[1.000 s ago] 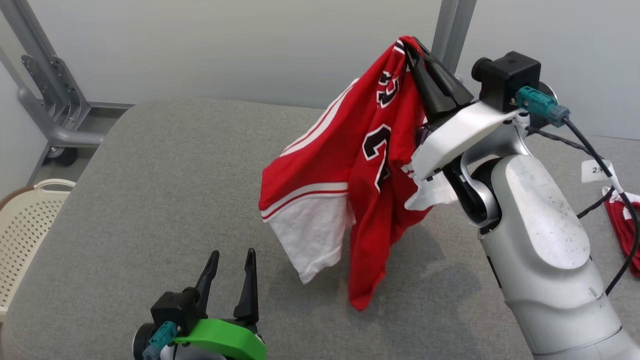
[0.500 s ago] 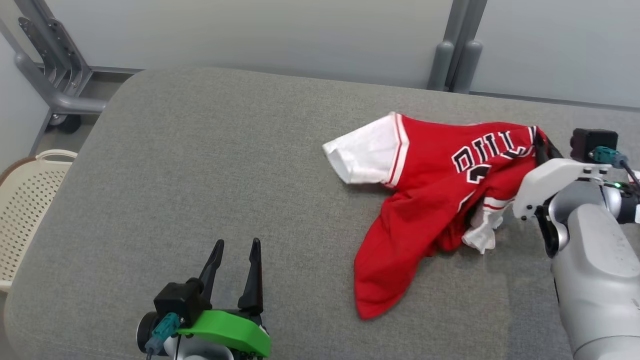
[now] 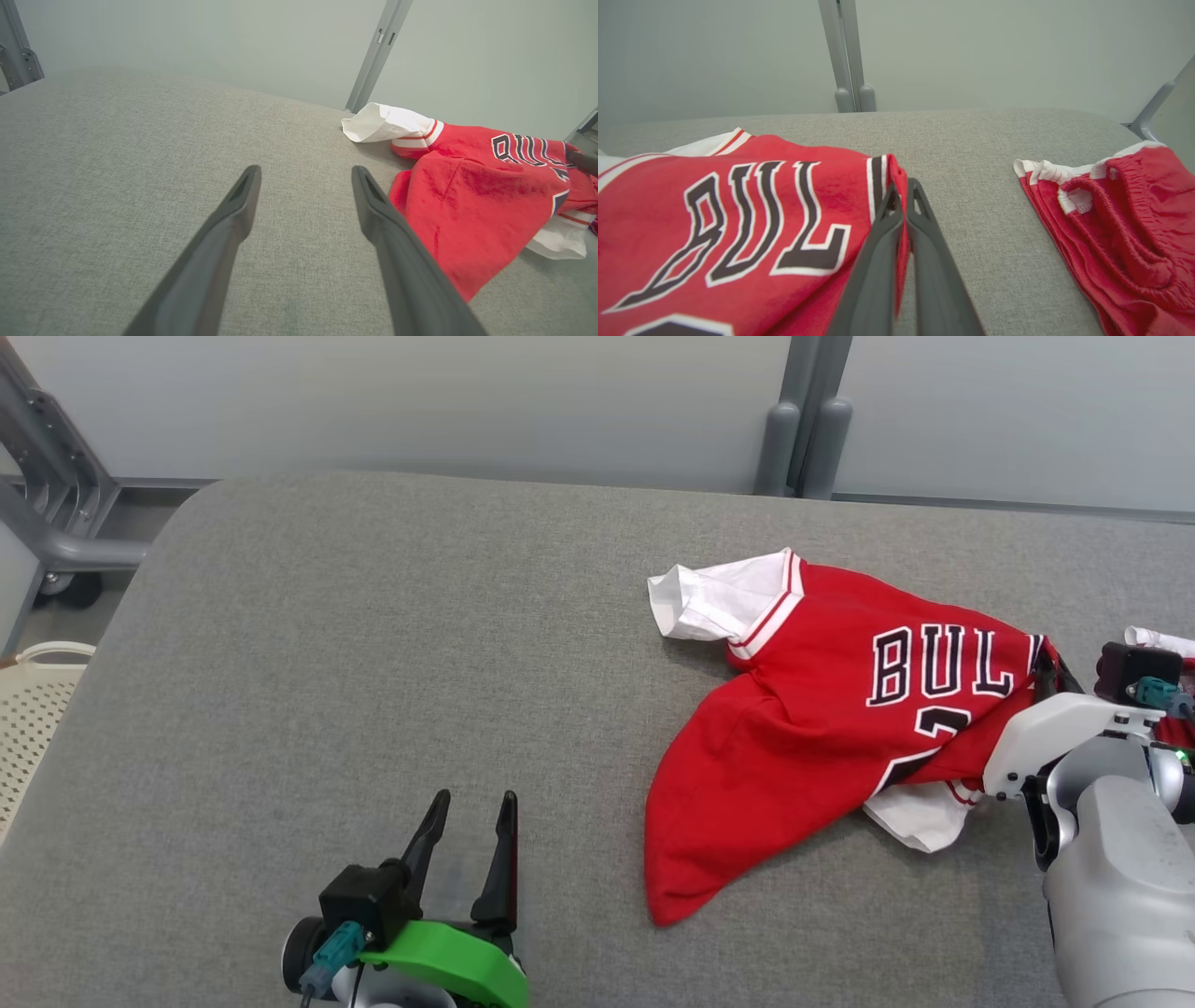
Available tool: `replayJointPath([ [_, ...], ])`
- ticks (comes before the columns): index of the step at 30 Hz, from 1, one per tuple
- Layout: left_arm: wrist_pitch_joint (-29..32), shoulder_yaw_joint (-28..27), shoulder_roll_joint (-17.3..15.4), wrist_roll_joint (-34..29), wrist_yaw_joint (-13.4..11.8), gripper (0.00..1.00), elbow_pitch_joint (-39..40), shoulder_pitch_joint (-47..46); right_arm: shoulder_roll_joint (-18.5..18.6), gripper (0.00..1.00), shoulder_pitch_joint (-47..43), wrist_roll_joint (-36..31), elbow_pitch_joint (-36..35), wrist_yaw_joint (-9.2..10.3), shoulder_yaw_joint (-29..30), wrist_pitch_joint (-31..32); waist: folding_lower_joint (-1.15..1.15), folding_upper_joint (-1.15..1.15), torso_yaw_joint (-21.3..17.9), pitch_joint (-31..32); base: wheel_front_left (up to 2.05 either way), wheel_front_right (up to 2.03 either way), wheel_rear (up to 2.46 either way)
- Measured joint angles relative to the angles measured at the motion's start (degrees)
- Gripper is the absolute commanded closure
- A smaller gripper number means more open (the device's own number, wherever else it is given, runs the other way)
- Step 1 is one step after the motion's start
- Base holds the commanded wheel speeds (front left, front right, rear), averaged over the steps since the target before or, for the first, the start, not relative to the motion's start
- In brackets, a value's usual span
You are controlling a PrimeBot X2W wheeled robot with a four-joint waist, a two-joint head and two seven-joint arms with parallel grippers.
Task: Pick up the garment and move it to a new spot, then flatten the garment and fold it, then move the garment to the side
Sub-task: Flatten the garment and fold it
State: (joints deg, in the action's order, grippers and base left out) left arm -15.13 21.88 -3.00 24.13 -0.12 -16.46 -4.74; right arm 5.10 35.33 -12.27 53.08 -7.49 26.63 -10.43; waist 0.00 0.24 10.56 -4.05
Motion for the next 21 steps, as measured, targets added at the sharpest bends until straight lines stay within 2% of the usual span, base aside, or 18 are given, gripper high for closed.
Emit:
replayJointPath([
  [1, 0.0, 0.2, 0.0, 0.0, 0.1, 0.00, -0.2, 0.0, -0.1, 0.00, -0.1, -0.1, 0.3, 0.00, 0.2, -0.4, 0.00, 0.00, -0.2, 0.1, 0.00, 0.00, 0.00],
  [6, 0.0, 2.0, 0.0, 0.0, 0.6, 0.00, -1.3, 0.2, -0.6, 0.00, -0.7, -0.1, 1.3, 0.00, 0.2, -2.2, 0.00, 0.00, -1.7, 1.0, 0.00, 0.00, 0.00],
  [11, 0.5, 4.7, 0.1, 0.1, 1.5, 0.00, -2.6, 0.7, -1.3, 0.00, -2.2, 2.3, -0.3, 0.00, -2.4, -3.9, 0.00, 0.00, -3.6, 2.2, 0.00, 0.00, 0.00],
  [16, 2.5, 8.9, 0.1, 0.9, 3.0, 0.00, -4.8, 1.1, -2.1, 0.00, -8.1, 8.7, -8.2, 0.00, -8.3, -4.5, 0.00, 0.00, -6.3, 3.7, 0.00, 0.00, 0.00],
  [20, 3.4, 10.3, 0.2, 1.6, 3.1, 0.00, -7.7, 0.9, -2.1, 0.00, -13.4, 12.7, -15.7, 0.00, -11.2, -4.6, 0.00, 0.00, -8.3, 4.2, 0.00, 0.00, 0.00],
  [21, 3.4, 10.3, 0.2, 1.6, 3.1, 0.00, -7.7, 0.9, -2.1, 0.00, -13.4, 12.7, -15.7, 0.00, -11.2, -4.6, 0.00, 0.00, -8.3, 4.2, 0.00, 0.00, 0.00],
])
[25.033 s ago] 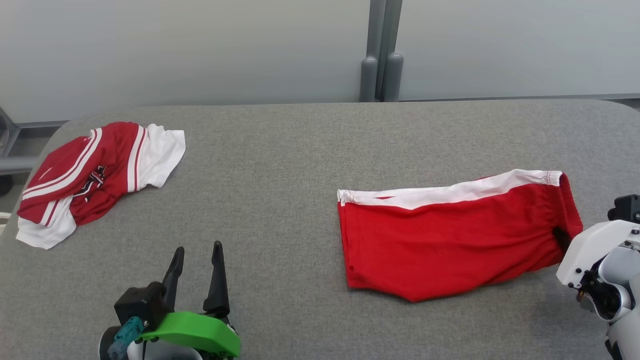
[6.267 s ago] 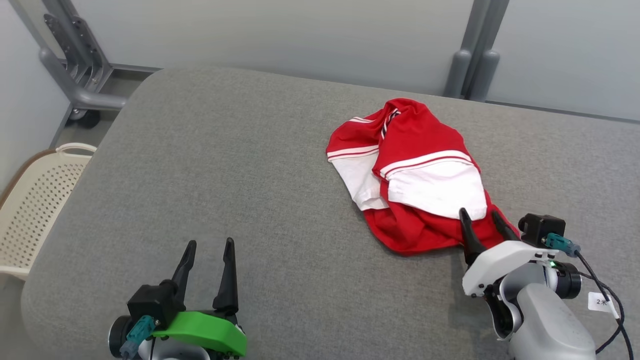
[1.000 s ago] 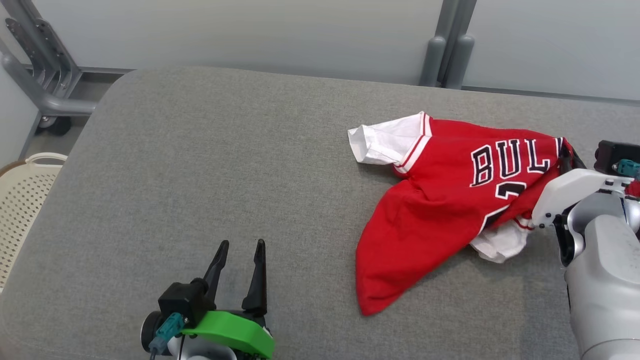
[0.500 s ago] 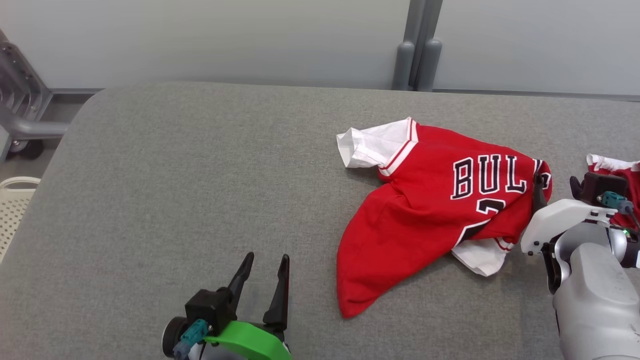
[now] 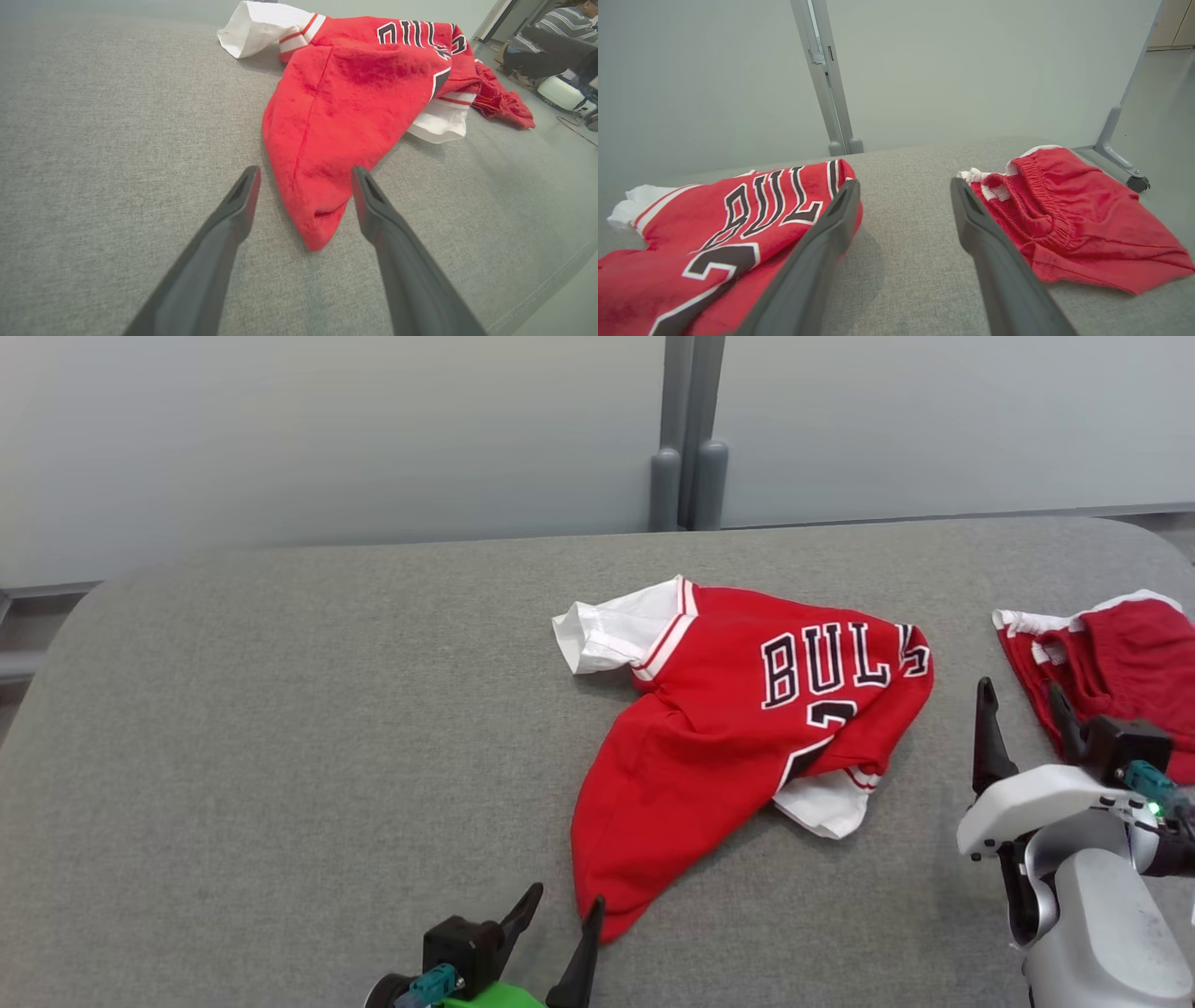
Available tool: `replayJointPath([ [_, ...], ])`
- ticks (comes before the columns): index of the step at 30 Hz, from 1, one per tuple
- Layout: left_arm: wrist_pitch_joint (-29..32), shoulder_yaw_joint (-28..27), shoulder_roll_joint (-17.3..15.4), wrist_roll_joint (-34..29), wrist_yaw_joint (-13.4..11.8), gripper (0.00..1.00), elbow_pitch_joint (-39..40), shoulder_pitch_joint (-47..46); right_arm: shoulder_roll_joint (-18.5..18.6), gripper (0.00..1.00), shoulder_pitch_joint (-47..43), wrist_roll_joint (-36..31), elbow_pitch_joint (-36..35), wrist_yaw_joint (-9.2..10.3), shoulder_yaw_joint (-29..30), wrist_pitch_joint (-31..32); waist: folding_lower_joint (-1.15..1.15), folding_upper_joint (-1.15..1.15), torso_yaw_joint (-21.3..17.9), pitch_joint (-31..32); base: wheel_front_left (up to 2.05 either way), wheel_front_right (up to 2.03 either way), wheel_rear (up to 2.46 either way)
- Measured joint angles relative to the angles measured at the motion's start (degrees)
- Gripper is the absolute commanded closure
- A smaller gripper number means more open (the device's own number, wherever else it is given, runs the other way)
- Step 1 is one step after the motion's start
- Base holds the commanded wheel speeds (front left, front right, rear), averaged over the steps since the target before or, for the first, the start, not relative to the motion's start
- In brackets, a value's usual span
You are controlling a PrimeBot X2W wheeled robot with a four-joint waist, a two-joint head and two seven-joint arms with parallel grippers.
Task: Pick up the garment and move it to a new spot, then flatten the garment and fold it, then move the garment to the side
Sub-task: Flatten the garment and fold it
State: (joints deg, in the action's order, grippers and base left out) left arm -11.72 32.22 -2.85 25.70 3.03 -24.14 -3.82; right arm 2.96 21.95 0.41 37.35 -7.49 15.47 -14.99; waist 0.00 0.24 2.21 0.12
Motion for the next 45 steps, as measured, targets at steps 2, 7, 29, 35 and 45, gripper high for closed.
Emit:
replayJointPath([
  [2, 0.0, 0.2, 0.0, 0.7, -0.1, 0.00, -1.5, -0.4, 0.0, 0.00, -2.4, 1.7, -3.8, 0.00, -1.4, 0.0, 0.00, 0.00, -1.1, 0.1, 0.00, 0.00, 0.00],
  [7, -0.2, 0.6, 0.0, 2.0, -0.5, 0.00, -5.0, -2.4, -0.1, 0.00, -7.1, 5.8, -12.6, 0.00, -4.3, 2.2, 0.00, 0.00, -3.7, -0.2, 0.00, 0.00, 0.00],
  [29, -3.0, 2.5, -0.2, 5.7, -2.1, 1.00, -16.4, -11.5, -0.1, 0.00, -15.4, 11.0, -26.8, 0.00, -6.3, 5.3, 0.00, 0.00, -7.4, -2.2, 0.00, 0.00, 0.00],
  [35, -3.3, -2.3, -3.2, 2.9, -4.6, 1.00, -9.6, -13.4, -0.1, 0.00, -16.1, 11.1, -26.9, 0.00, -6.7, 5.0, 0.00, 0.00, -6.1, -1.2, 0.00, 0.00, 0.00],
  [45, -3.3, -5.9, -7.7, -2.4, -5.4, 1.00, 0.1, -19.6, -0.1, 0.00, -17.0, 11.9, -27.4, 0.00, -8.0, 4.6, 0.00, 0.00, -5.6, -0.4, 0.00, 0.00, 0.00],
])
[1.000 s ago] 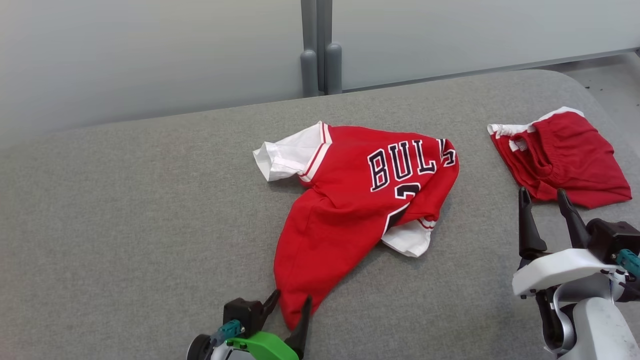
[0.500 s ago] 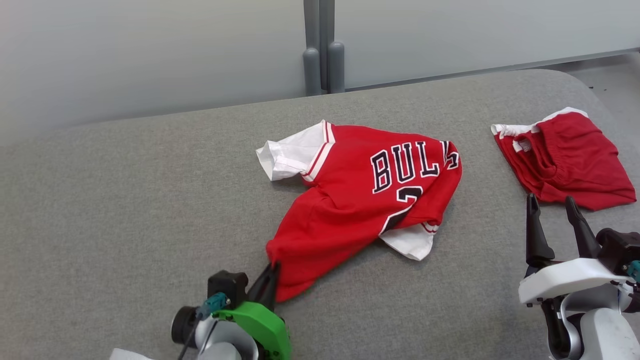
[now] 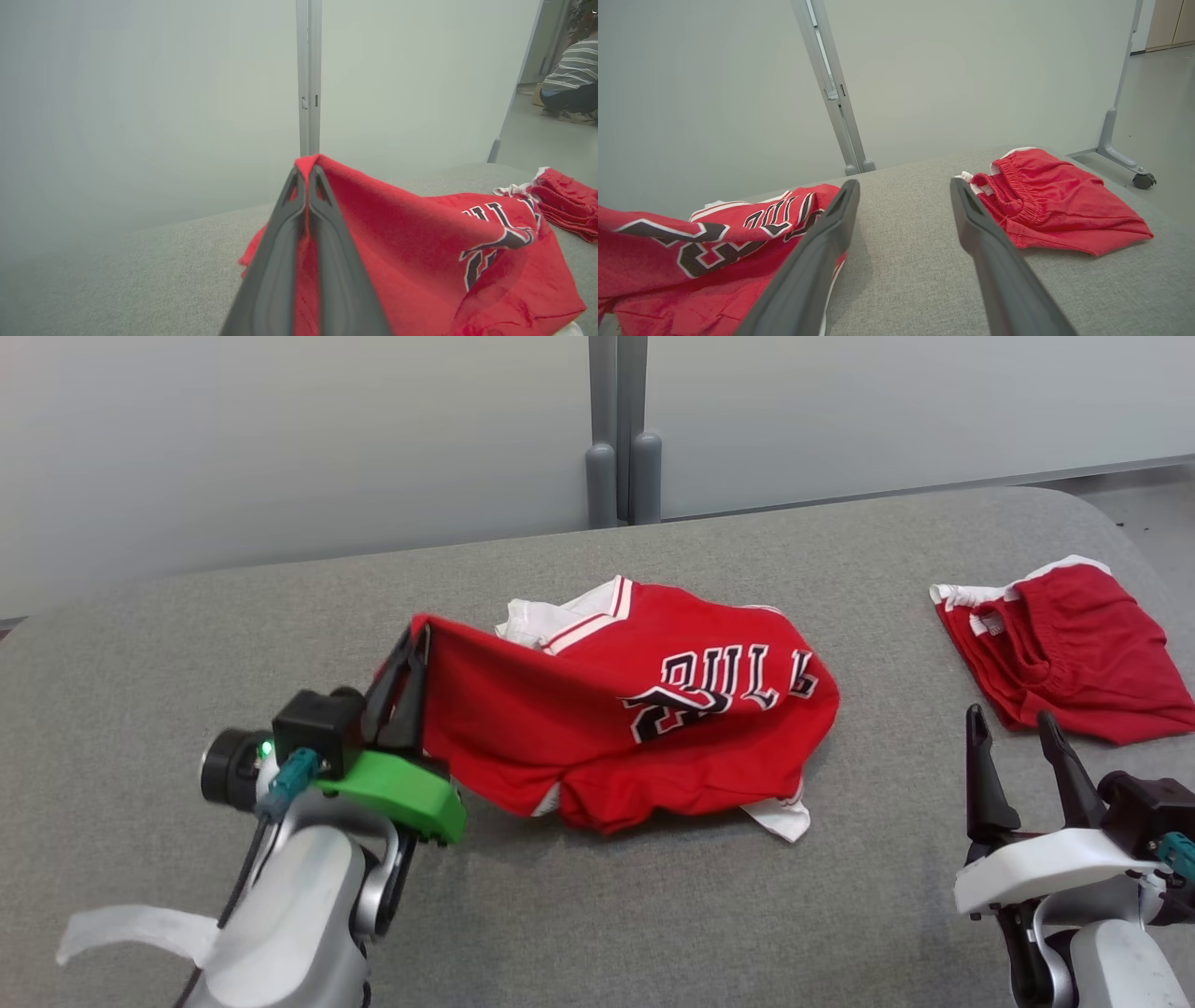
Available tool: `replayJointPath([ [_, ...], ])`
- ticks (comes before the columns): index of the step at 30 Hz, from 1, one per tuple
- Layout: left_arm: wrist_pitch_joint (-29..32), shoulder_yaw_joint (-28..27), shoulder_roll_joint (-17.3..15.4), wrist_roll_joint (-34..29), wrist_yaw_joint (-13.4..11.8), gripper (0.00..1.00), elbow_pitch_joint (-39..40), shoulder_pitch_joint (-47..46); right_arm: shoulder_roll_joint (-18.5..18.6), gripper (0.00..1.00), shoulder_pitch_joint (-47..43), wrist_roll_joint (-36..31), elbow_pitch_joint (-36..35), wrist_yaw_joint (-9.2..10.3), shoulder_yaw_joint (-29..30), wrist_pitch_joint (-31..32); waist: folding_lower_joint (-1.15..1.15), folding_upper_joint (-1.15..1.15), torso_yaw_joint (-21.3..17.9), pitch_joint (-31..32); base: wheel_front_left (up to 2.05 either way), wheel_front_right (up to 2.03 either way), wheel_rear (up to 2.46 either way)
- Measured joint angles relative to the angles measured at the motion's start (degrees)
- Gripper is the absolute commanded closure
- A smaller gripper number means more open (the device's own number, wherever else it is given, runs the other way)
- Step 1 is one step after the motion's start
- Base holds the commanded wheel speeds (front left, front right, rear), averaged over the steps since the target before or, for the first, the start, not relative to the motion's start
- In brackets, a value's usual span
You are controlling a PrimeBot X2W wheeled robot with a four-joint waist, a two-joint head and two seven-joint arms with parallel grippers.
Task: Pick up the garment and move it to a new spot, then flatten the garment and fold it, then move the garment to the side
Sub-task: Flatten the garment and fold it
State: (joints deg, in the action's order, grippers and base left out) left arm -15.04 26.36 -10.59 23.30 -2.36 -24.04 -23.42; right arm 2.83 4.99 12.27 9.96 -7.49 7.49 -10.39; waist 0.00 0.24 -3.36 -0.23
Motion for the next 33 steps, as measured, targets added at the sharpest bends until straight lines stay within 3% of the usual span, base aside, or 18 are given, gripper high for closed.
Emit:
replayJointPath([
  [7, 0.0, 0.0, -0.9, -2.8, -0.2, 1.00, 5.4, -8.4, 0.0, 0.00, -0.1, 0.7, -0.1, 0.00, -1.3, -0.1, 0.00, 0.00, -1.2, -0.9, 0.00, 0.00, 0.00],
  [13, 1.1, 1.0, 0.1, -4.7, -0.7, 1.00, 5.6, -14.3, 0.0, 0.00, 0.0, 0.9, -0.2, 0.00, -2.6, -0.2, 0.00, 0.00, -2.4, -2.2, 0.00, 0.00, 0.00],
  [26, 0.8, -2.2, -1.2, -3.4, -0.2, 1.00, -15.9, -25.2, 0.0, 0.00, 3.9, 1.4, -0.4, 0.00, -7.6, -0.1, 0.00, 0.00, -7.0, -7.3, 0.00, 0.00, 0.00],
  [33, 0.1, 1.0, -0.9, -8.4, 0.9, 1.00, -23.6, -32.3, 0.0, 0.00, 5.4, 2.2, 0.4, 0.00, -10.1, -0.6, 0.00, 0.00, -9.7, -10.9, 0.00, 0.00, 0.00],
])
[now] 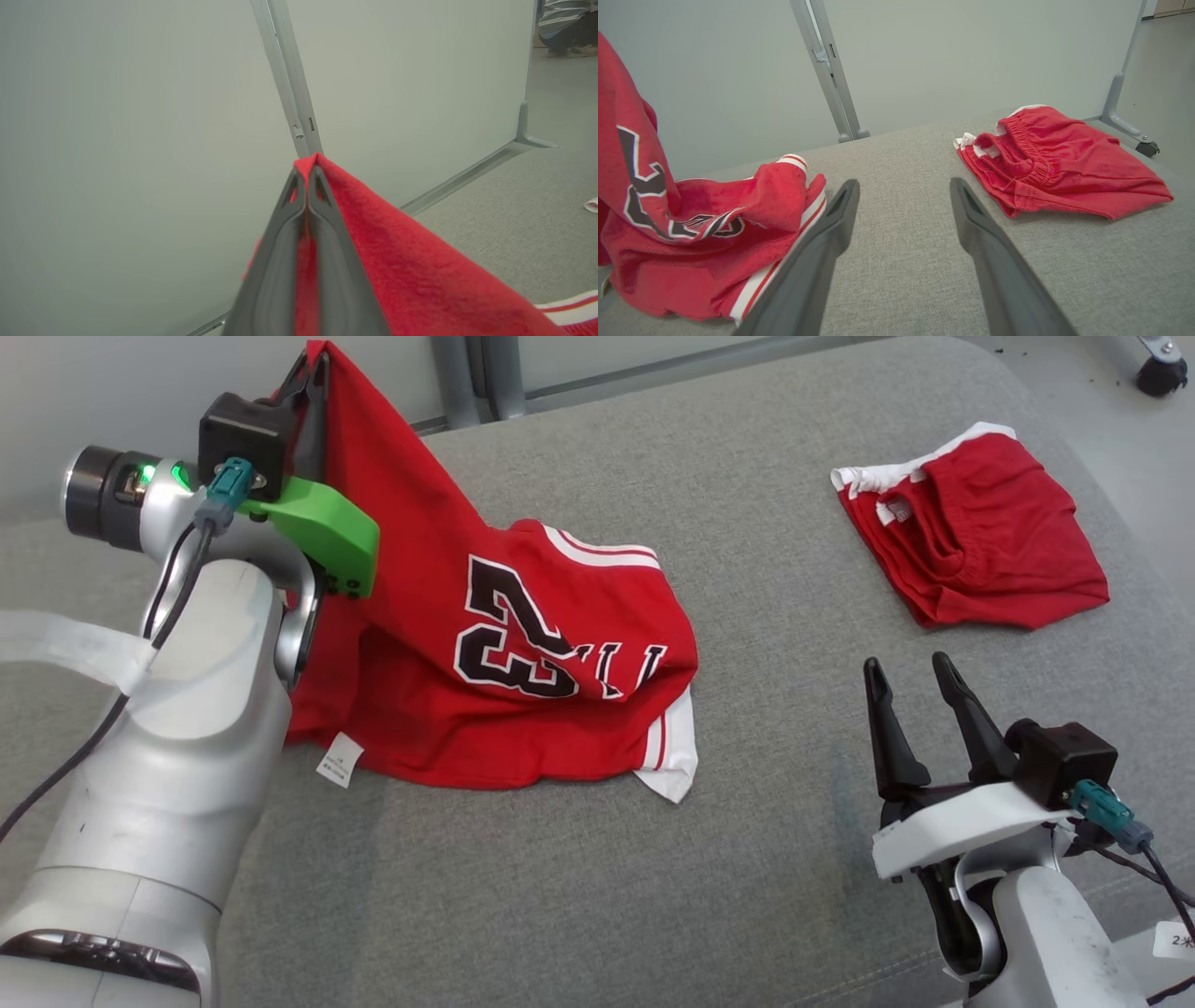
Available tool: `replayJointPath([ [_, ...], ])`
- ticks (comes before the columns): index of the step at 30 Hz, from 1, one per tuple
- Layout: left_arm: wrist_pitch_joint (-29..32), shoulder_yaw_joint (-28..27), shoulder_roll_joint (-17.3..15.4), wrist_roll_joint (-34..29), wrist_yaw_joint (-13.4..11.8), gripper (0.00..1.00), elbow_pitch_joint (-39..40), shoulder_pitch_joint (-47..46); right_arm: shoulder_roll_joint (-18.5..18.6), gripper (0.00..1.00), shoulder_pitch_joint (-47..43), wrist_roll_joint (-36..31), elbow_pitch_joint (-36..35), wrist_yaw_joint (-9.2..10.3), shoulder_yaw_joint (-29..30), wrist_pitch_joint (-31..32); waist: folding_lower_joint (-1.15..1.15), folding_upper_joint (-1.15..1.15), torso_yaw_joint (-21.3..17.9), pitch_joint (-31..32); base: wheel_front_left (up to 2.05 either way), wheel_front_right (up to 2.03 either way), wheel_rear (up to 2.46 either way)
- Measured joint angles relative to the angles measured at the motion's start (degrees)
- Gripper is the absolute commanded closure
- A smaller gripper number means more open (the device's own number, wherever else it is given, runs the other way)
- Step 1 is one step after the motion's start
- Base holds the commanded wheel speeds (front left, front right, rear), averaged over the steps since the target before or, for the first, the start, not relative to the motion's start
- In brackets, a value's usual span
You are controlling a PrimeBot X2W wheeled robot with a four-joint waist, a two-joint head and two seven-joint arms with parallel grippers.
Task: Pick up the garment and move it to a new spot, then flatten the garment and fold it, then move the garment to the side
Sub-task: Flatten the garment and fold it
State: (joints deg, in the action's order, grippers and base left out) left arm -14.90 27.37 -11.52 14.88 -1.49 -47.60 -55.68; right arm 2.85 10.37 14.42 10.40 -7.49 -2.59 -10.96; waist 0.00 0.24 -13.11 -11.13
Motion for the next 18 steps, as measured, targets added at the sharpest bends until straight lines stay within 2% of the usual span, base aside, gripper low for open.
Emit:
replayJointPath([
  [3, -0.1, 0.0, 0.6, -0.4, 0.3, 1.00, -1.8, -1.6, 0.0, 0.00, 0.8, 0.1, 0.5, 0.00, -0.9, -0.2, 0.00, 0.00, -1.0, -1.3, 0.00, 0.00, 0.00],
  [4, -0.1, -0.4, 1.1, -0.2, 0.5, 0.89, -2.7, -1.9, 0.0, 0.00, 0.9, 0.2, 0.6, 0.00, -1.3, -0.3, 0.00, 0.00, -1.3, -1.7, 0.00, 0.00, 0.00],
  [5, -0.1, -0.5, 1.5, 0.1, 0.8, 0.69, -3.9, -1.9, 0.0, 0.00, 1.0, 0.3, 0.9, 0.00, -1.6, -0.3, 0.00, 0.00, -1.6, -2.0, 0.00, 0.00, 0.00],
  [6, -0.1, -0.6, 1.9, 0.3, 1.2, 0.22, -5.1, -1.9, 0.0, 0.00, 1.1, 0.5, 1.1, 0.00, -1.8, -0.5, 0.00, 0.00, -1.9, -2.3, 0.00, 0.00, 0.00],
  [7, -0.1, -1.5, 2.8, 0.9, 1.5, 0.00, -6.2, -1.9, 0.0, 0.00, 1.6, 0.7, 1.5, 0.00, -2.1, -0.6, 0.00, 0.00, -2.4, -3.0, 0.00, 0.00, 0.00],
  [13, -0.1, -3.0, 3.4, 1.6, 2.3, 0.00, -6.3, -1.8, 0.0, 0.00, 1.7, 0.7, 2.1, 0.00, -1.8, -0.9, 0.00, 0.00, -1.8, -3.1, 0.00, 0.00, 0.00],
  [18, -0.1, -5.4, 4.2, 2.9, 3.1, 0.00, -3.0, 1.0, 0.0, 0.00, 1.6, 0.7, 2.5, 0.00, -1.2, -1.2, 0.00, 0.00, 0.0, -2.3, 0.00, 0.00, 0.00],
])
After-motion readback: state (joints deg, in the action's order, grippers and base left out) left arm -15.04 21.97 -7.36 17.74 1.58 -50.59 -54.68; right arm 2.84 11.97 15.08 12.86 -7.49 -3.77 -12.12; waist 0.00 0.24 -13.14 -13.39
